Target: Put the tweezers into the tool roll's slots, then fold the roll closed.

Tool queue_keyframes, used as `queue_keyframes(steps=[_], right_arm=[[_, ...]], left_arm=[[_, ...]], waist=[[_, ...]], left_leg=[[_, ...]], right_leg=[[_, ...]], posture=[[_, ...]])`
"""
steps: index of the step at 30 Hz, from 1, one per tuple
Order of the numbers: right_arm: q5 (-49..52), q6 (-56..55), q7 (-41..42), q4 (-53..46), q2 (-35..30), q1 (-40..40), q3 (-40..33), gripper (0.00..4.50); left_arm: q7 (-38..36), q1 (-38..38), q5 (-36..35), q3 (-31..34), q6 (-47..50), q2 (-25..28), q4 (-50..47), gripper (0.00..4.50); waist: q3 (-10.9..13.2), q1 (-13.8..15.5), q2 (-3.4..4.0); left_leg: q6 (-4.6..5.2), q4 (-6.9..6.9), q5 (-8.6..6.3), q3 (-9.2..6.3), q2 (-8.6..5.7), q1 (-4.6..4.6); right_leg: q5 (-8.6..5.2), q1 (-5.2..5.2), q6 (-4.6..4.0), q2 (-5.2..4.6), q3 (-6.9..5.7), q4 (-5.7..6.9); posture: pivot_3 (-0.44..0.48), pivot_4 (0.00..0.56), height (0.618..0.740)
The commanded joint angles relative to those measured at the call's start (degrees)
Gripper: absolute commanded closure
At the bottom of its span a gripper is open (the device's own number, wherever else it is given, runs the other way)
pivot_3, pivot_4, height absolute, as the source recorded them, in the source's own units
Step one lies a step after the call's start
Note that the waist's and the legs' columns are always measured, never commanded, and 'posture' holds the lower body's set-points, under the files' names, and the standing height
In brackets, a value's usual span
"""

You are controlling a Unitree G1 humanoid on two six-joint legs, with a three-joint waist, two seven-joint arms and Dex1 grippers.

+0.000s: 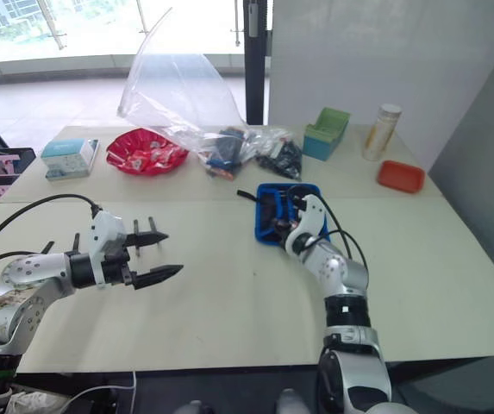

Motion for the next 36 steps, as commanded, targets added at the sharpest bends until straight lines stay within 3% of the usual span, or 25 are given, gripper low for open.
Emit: queue_keyframes(steps=[1,8,15,28,36], right_arm=[[0.7,3.5,5.2,-5.5,-2.3,2.4,3.8,4.47],[2.1,15.1,17.7,-22.6,-13.7,9.9,16.8,4.47],[4.4,22.5,20.9,-33.8,-21.4,13.5,18.1,4.47],[6.6,29.5,19.1,-43.6,-24.2,18.7,18.7,4.47],[5.8,29.0,17.3,-43.2,-23.6,18.7,17.7,4.47]], left_arm=[[-0.4,-5.3,4.8,-2.7,-5.8,-0.2,4.0,0.00],[-7.4,-19.5,16.7,-13.5,-22.5,-2.9,22.9,0.00],[-10.2,-27.3,25.3,-19.9,-37.2,-6.4,36.7,0.00],[-5.9,-40.8,33.6,-23.1,-48.4,-18.2,58.3,0.00],[-4.6,-45.6,38.9,-25.8,-51.8,-21.7,67.0,0.00]], waist=[[0.0,0.0,0.00],[0.0,0.4,0.01],[0.0,0.2,0.00],[0.0,0.9,-0.03],[0.0,0.5,-0.03]], left_leg=[[0.00,0.00,0.00,0.00,0.00,0.00],[0.00,0.02,0.00,-0.11,-0.08,-0.08],[0.02,0.03,0.01,-0.14,-0.08,-0.11],[0.02,0.29,0.01,-0.37,-0.14,-0.48],[0.04,0.35,0.01,-0.42,-0.15,-0.49]], right_leg=[[0.00,0.00,0.00,0.00,-0.01,0.00],[0.00,0.05,0.01,-0.05,-0.15,-0.21],[0.00,0.03,0.01,-0.03,-0.18,-0.31],[0.00,0.00,0.02,-0.09,-0.47,-0.14],[0.00,0.00,0.02,-0.08,-0.49,-0.14]], posture=[[0.000,0.150,0.738],[0.000,0.150,0.738],[0.000,0.150,0.738],[0.000,0.150,0.738],[0.000,0.150,0.738]])
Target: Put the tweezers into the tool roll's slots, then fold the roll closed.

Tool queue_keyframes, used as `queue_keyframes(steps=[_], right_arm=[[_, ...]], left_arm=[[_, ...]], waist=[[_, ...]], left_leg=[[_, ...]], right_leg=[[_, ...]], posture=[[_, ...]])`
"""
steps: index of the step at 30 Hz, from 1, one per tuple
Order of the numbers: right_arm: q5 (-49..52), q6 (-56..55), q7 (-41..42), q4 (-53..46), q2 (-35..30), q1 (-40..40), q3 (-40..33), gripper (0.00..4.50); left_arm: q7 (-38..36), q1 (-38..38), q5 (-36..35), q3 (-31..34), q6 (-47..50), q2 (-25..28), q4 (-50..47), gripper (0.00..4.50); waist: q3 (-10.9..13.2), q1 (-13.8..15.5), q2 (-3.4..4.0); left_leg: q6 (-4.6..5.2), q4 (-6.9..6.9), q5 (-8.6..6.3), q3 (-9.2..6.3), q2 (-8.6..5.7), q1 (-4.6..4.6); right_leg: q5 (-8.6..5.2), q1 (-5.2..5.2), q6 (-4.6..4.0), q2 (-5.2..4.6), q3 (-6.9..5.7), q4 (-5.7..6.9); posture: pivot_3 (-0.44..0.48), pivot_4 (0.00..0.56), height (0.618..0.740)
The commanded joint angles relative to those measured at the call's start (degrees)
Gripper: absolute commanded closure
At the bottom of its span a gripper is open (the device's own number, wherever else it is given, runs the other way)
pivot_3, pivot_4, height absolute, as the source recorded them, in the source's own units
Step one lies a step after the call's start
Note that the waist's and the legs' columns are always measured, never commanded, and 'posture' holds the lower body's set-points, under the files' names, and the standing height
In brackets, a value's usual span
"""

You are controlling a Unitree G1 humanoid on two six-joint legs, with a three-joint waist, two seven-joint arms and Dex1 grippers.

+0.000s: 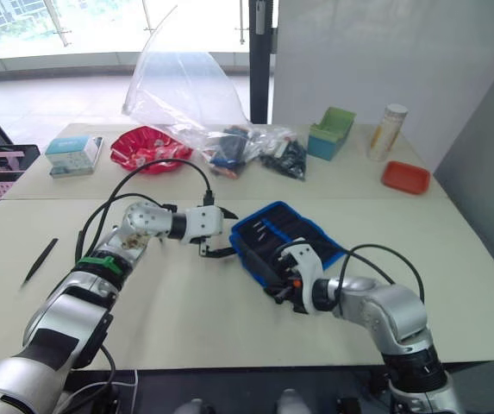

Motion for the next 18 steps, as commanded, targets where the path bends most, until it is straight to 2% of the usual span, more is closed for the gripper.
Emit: queue_keyframes(steps=[1,2,3,11,15,16,18], right_arm=[[0.0,-0.5,-1.0,-1.3,0.2,-0.2,-1.2,4.47],[0.1,-0.6,-1.1,-1.3,0.2,-0.3,-1.2,4.47],[0.2,-0.6,-1.2,-1.2,0.3,-0.3,-1.2,4.49],[-0.2,-1.2,-1.8,-0.7,0.4,-0.1,-0.9,4.50],[-0.6,-1.5,-2.2,0.1,1.1,-1.1,-0.5,4.50],[-0.7,-1.6,-2.3,0.3,1.4,-1.4,-0.3,4.50],[-1.3,-2.0,-2.9,1.1,2.9,-2.5,0.9,4.50]], left_arm=[[1.2,-3.5,3.1,-1.4,-1.1,-0.8,2.9,0.00],[1.0,-4.1,3.6,-1.6,-1.5,-1.1,3.6,0.00],[0.9,-4.6,3.6,-1.5,-1.6,-1.5,4.2,0.27],[-4.7,-5.8,1.0,0.7,-3.9,-1.8,4.4,2.88],[-5.2,-5.3,1.6,0.7,-4.2,-0.9,4.7,4.24],[-5.0,-5.2,2.1,0.5,-4.4,-0.6,4.8,4.48],[-4.3,-4.5,2.5,0.6,-4.4,0.7,4.6,4.48]], waist=[[0.0,0.0,0.00],[0.0,0.0,-0.01],[0.0,0.1,-0.01],[0.0,-0.1,-0.01],[0.0,-0.1,-0.01],[0.0,-0.1,-0.01],[0.0,-0.3,-0.01]], left_leg=[[0.00,0.04,0.00,-0.01,-0.01,-0.02],[0.00,0.05,0.00,-0.01,-0.02,-0.03],[0.00,0.05,0.00,-0.02,-0.02,-0.04],[0.00,0.06,0.00,-0.06,-0.01,-0.05],[0.00,0.07,0.00,-0.07,-0.02,-0.06],[0.00,0.07,0.00,-0.07,-0.02,-0.06],[0.00,0.08,0.00,-0.08,-0.01,-0.05]], right_leg=[[0.00,0.00,0.00,0.00,-0.01,0.01],[0.00,0.00,0.00,0.00,-0.01,0.02],[0.00,0.00,0.00,-0.01,-0.02,0.04],[0.00,0.00,0.00,0.00,-0.06,0.08],[0.00,0.01,0.00,-0.01,-0.06,0.09],[0.00,0.00,0.00,-0.01,-0.06,0.10],[0.00,0.00,0.00,0.00,-0.07,0.12]], posture=[[0.000,0.150,0.738],[0.000,0.150,0.738],[0.000,0.150,0.738],[0.000,0.150,0.738],[0.000,0.150,0.738],[0.000,0.150,0.738],[0.000,0.150,0.738]])
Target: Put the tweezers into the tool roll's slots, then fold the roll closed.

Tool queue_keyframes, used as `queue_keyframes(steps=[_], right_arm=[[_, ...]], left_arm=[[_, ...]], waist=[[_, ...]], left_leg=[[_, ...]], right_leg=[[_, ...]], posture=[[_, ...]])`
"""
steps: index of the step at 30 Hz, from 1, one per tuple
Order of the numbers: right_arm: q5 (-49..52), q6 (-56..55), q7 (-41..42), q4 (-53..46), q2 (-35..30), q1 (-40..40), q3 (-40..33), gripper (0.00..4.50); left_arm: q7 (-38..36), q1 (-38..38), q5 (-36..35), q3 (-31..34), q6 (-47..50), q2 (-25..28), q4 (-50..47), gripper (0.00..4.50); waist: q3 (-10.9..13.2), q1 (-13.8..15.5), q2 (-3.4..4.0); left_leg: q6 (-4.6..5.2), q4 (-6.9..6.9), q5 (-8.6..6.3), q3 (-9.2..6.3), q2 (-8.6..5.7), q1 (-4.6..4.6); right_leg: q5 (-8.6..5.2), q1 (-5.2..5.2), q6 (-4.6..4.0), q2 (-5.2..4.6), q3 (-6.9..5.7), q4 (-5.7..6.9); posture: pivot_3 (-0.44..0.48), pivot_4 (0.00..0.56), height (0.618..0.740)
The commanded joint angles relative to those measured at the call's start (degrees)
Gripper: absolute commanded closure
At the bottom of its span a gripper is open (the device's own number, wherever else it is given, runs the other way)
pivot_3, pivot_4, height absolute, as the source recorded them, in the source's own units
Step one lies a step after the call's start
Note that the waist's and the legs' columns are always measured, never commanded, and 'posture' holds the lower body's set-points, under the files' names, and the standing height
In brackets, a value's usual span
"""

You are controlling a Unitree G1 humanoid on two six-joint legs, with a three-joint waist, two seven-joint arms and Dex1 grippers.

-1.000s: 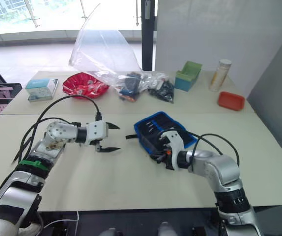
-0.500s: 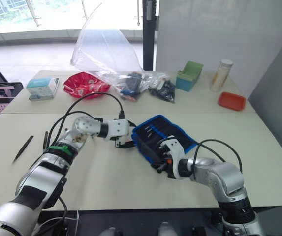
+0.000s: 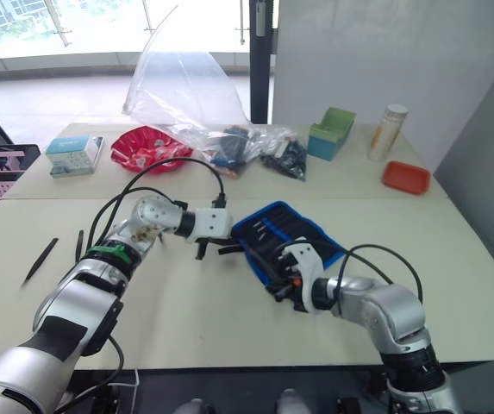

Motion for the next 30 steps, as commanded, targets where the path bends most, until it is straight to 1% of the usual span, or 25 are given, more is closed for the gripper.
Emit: queue_keyframes(steps=[1,6,8,10,13,17,20,21,22,23,24,25,28,30], right_arm=[[-0.9,-1.8,-0.9,0.2,2.5,-2.1,1.8,4.50],[-0.5,-1.0,-0.7,-0.8,4.8,-2.0,5.0,4.50],[-0.8,-1.3,-0.5,-0.7,5.2,-1.9,6.4,4.50],[-0.8,-1.3,-0.1,-0.9,5.0,-1.6,7.5,4.50],[-0.4,-1.4,1.4,-1.1,4.1,-0.9,9.2,4.50],[-0.7,-2.0,2.3,-0.4,3.8,-0.8,10.0,4.50],[-1.3,-2.4,3.2,0.4,3.3,-1.0,11.1,4.50],[-0.6,-2.6,3.5,1.0,4.0,-0.8,10.5,4.50],[1.3,-1.9,3.7,1.7,5.7,-0.7,8.6,4.50],[3.5,-0.1,2.8,2.9,8.3,-0.7,5.2,4.50],[4.5,0.8,2.1,3.3,9.7,-0.9,2.9,4.21],[5.1,1.4,2.6,2.7,9.5,-1.0,2.2,3.88],[7.3,2.1,5.1,-0.7,7.6,-0.7,1.6,2.91],[10.3,2.0,6.5,-2.9,7.1,-0.2,-0.8,2.22]], left_arm=[[1.4,0.5,0.5,1.0,-1.1,2.8,-1.0,4.48],[-1.1,4.8,-0.8,1.4,-1.7,7.2,-4.9,4.48],[-2.4,8.0,-2.0,2.0,-1.3,9.4,-8.2,4.48],[-3.2,10.1,-2.9,2.4,0.2,10.5,-10.8,4.48],[-3.2,14.4,-3.0,2.6,2.3,12.6,-15.0,4.48],[-1.8,17.3,-3.3,3.1,5.9,13.7,-19.1,4.48],[0.1,18.8,-3.9,4.3,8.8,14.2,-20.9,3.59],[-0.8,19.6,-4.0,4.5,9.9,15.3,-20.8,3.19],[-2.3,20.9,-5.3,5.3,12.1,16.3,-21.5,2.94],[-3.8,22.2,-6.8,6.1,13.8,17.2,-22.3,2.59],[-4.7,23.3,-8.2,6.8,15.2,17.8,-23.3,2.24],[-5.1,23.8,-9.4,7.5,16.5,18.1,-24.2,1.92],[-6.3,24.8,-11.7,9.0,19.6,18.9,-26.3,0.94],[-7.5,25.3,-14.8,11.1,22.8,19.2,-27.8,0.28]], waist=[[0.0,-0.3,0.00],[0.0,-0.4,0.01],[0.0,-0.3,0.01],[0.0,-0.2,0.01],[0.0,-0.2,0.02],[0.0,-0.2,0.03],[0.0,-0.2,0.03],[0.0,-0.3,0.03],[0.0,-0.5,0.02],[0.0,-0.8,0.02],[0.0,-1.2,0.02],[0.0,-1.5,0.03],[0.0,-1.4,0.04],[0.0,-1.3,0.04]], left_leg=[[0.00,0.00,0.00,0.00,0.00,0.00],[0.00,-0.01,0.00,-0.04,0.02,0.04],[0.00,0.00,0.00,-0.04,0.01,0.02],[0.00,0.00,0.00,-0.05,0.02,0.03],[0.00,0.02,0.00,-0.09,0.02,0.02],[0.00,0.03,0.00,-0.11,0.01,0.04],[0.00,0.03,0.00,-0.11,0.02,0.07],[0.00,0.03,0.00,-0.11,0.02,0.07],[0.00,0.03,0.00,-0.11,0.02,0.09],[0.00,0.03,0.00,-0.10,0.05,0.13],[0.01,0.01,0.00,-0.09,0.09,0.18],[0.01,-0.02,0.00,-0.09,0.12,0.23],[0.01,-0.03,0.00,-0.12,0.13,0.26],[0.01,-0.03,0.00,-0.14,0.13,0.24]], right_leg=[[0.00,-0.02,0.00,0.00,0.00,0.01],[0.00,-0.03,0.00,0.02,0.00,0.07],[0.00,-0.03,0.00,0.00,0.00,0.07],[0.00,-0.04,0.00,0.01,-0.01,0.08],[0.00,0.01,0.00,0.00,-0.07,0.06],[0.00,0.02,0.00,0.00,-0.09,0.08],[0.00,0.04,0.00,0.00,-0.10,0.08],[0.00,0.04,0.00,0.00,-0.10,0.08],[0.00,0.04,0.00,0.00,-0.10,0.08],[0.00,0.03,-0.01,0.02,-0.11,0.08],[0.00,0.03,-0.01,0.05,-0.13,0.10],[0.00,0.03,-0.01,0.05,-0.19,0.12],[0.00,0.06,-0.02,0.01,-0.34,0.14],[0.00,0.08,-0.02,-0.01,-0.40,0.13]], posture=[[0.000,0.150,0.738],[0.000,0.150,0.738],[0.000,0.150,0.738],[0.000,0.150,0.738],[0.000,0.150,0.738],[0.000,0.150,0.738],[0.000,0.150,0.738],[0.000,0.150,0.738],[0.000,0.150,0.738],[0.000,0.150,0.738],[0.000,0.150,0.738],[0.000,0.150,0.738],[0.000,0.150,0.738],[0.000,0.150,0.738]])
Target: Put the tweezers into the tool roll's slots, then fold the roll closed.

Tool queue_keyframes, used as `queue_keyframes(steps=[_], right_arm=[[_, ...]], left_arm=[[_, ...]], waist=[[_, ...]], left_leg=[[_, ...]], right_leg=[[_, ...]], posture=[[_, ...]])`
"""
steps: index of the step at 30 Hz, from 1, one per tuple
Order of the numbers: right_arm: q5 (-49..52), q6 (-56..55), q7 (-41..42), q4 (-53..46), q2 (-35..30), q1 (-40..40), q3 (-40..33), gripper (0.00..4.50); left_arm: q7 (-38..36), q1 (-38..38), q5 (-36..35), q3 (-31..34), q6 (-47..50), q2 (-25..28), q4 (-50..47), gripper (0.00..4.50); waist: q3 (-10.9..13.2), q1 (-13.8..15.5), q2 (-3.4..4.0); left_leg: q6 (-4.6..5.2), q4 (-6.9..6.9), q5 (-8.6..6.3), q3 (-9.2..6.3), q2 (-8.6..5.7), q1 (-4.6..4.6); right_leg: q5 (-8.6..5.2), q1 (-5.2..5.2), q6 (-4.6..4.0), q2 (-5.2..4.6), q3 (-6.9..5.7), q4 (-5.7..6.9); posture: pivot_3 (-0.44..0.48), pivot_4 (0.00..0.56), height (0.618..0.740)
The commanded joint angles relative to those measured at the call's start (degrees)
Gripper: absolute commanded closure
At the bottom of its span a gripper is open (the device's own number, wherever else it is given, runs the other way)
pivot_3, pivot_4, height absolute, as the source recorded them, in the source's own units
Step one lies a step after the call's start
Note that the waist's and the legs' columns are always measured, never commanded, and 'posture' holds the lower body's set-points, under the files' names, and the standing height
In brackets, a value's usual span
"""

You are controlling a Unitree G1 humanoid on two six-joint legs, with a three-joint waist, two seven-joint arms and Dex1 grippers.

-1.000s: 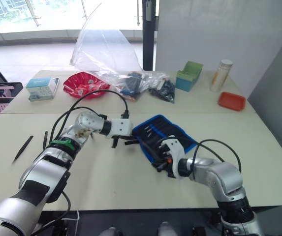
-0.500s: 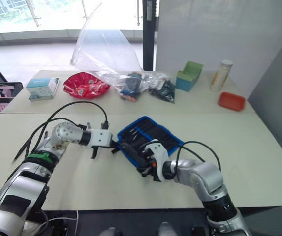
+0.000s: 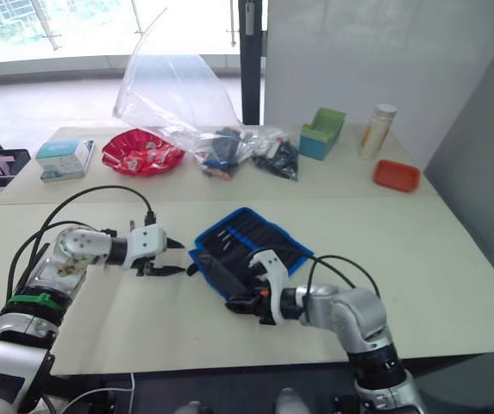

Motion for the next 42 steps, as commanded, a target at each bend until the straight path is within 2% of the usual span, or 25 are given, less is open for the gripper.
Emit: queue_keyframes(steps=[1,3,5,7,10,14,17,21,22,23,29,34,39,42], right_arm=[[7.2,-0.2,3.6,-6.3,-0.8,0.8,-5.3,1.87],[10.9,-1.2,4.7,-8.9,-1.1,1.7,-9.1,1.24],[10.0,-5.6,4.4,-10.4,-0.9,2.9,-10.4,0.58],[6.0,-11.6,3.2,-10.9,-0.7,3.7,-9.9,0.58],[1.9,-20.8,3.0,-9.7,1.2,4.3,-8.9,0.53],[-7.9,-32.5,3.3,-0.9,2.6,1.9,-3.4,1.72],[-14.9,-38.8,4.8,6.7,2.2,-1.5,2.1,2.72],[-21.5,-42.4,4.2,13.9,3.1,-4.2,7.4,4.09],[-22.9,-43.3,4.4,15.3,3.1,-4.5,8.6,4.39],[-23.9,-43.9,4.6,16.4,3.2,-4.7,9.3,4.47],[-25.0,-42.0,5.8,17.2,3.7,-3.2,10.6,4.47],[-20.4,-35.3,10.3,12.3,1.3,2.3,10.1,4.47],[-19.9,-33.1,15.6,7.9,-4.5,6.5,12.4,4.47],[-21.6,-35.7,17.4,6.5,-7.0,7.1,13.8,4.47]], left_arm=[[-2.8,1.0,-5.0,3.4,5.6,1.0,-2.7,0.00],[-3.1,0.9,-9.2,6.7,8.9,1.0,-3.9,0.00],[-3.7,1.3,-13.4,9.4,13.0,0.8,-6.1,0.00],[-4.0,1.8,-17.1,11.2,18.4,0.3,-9.3,0.00],[-2.1,2.2,-20.5,12.5,26.0,-0.9,-13.8,0.84],[4.1,1.7,-21.9,11.8,31.8,-5.8,-18.5,2.19],[7.9,1.0,-18.9,8.7,31.9,-9.7,-18.6,3.18],[10.7,0.0,-14.9,4.3,32.4,-12.3,-17.1,4.49],[11.0,-0.1,-13.8,3.1,32.3,-12.5,-16.8,4.50],[11.4,-0.2,-13.1,2.2,32.4,-12.8,-16.5,4.50],[13.9,1.4,-7.7,-2.3,32.5,-13.0,-14.5,4.50],[14.0,3.1,-6.9,-2.3,30.4,-12.4,-12.7,4.50],[13.7,6.3,-6.7,-1.5,27.2,-11.3,-10.7,4.50],[12.9,8.3,-7.0,-1.2,24.5,-11.4,-10.8,4.50]], waist=[[0.0,0.1,0.00],[0.0,0.1,0.00],[0.0,0.3,-0.01],[0.0,0.5,-0.01],[0.0,0.8,-0.01],[0.0,1.2,-0.01],[0.0,1.2,-0.01],[0.0,1.1,-0.01],[0.0,1.1,-0.01],[0.0,1.1,-0.01],[0.0,1.2,-0.01],[0.0,1.3,0.00],[-0.1,1.3,0.00],[-0.1,1.2,0.00]], left_leg=[[0.00,0.00,0.00,-0.01,0.00,0.00],[0.00,0.00,0.00,-0.06,0.01,-0.05],[0.00,0.04,0.00,-0.13,0.00,-0.15],[0.00,0.05,0.00,-0.15,0.00,-0.15],[0.00,0.06,0.00,-0.12,0.00,-0.14],[0.00,0.09,0.00,-0.09,-0.01,-0.12],[-0.01,0.15,0.01,-0.06,-0.02,-0.12],[-0.02,0.14,0.01,-0.04,-0.02,-0.11],[-0.02,0.14,0.01,-0.05,-0.02,-0.11],[-0.02,0.14,0.01,-0.05,-0.02,-0.12],[-0.03,0.14,0.01,-0.05,-0.02,-0.13],[-0.03,0.14,0.01,-0.06,-0.03,-0.10],[-0.01,0.08,0.00,0.00,-0.01,0.26],[0.04,-0.09,-0.04,0.08,0.03,0.88]], right_leg=[[0.00,-0.01,0.00,0.00,-0.01,0.00],[0.00,-0.03,0.00,0.01,-0.04,0.01],[0.00,-0.05,0.00,0.01,-0.11,0.01],[0.00,-0.04,-0.01,0.00,-0.13,0.00],[0.00,-0.04,0.00,-0.01,-0.12,0.00],[0.01,-0.02,-0.01,-0.01,-0.11,-0.01],[0.02,-0.03,-0.03,-0.02,-0.09,-0.01],[0.04,-0.07,-0.06,0.00,-0.08,0.00],[0.04,-0.08,-0.07,0.00,-0.08,0.00],[0.04,-0.08,-0.07,0.00,-0.08,0.00],[0.05,-0.08,-0.08,0.00,-0.08,0.00],[0.05,0.00,-0.08,-0.02,-0.09,-0.02],[0.04,0.21,-0.08,-0.02,-0.09,-0.12],[0.00,0.89,-0.13,-0.01,-0.10,-0.48]], posture=[[0.000,0.150,0.738],[0.000,0.150,0.738],[0.000,0.150,0.738],[0.000,0.150,0.738],[0.000,0.150,0.738],[0.000,0.150,0.738],[0.000,0.150,0.738],[0.000,0.150,0.738],[0.000,0.150,0.738],[0.000,0.150,0.738],[0.000,0.150,0.738],[0.000,0.150,0.738],[0.000,0.150,0.738],[0.000,0.150,0.738]])
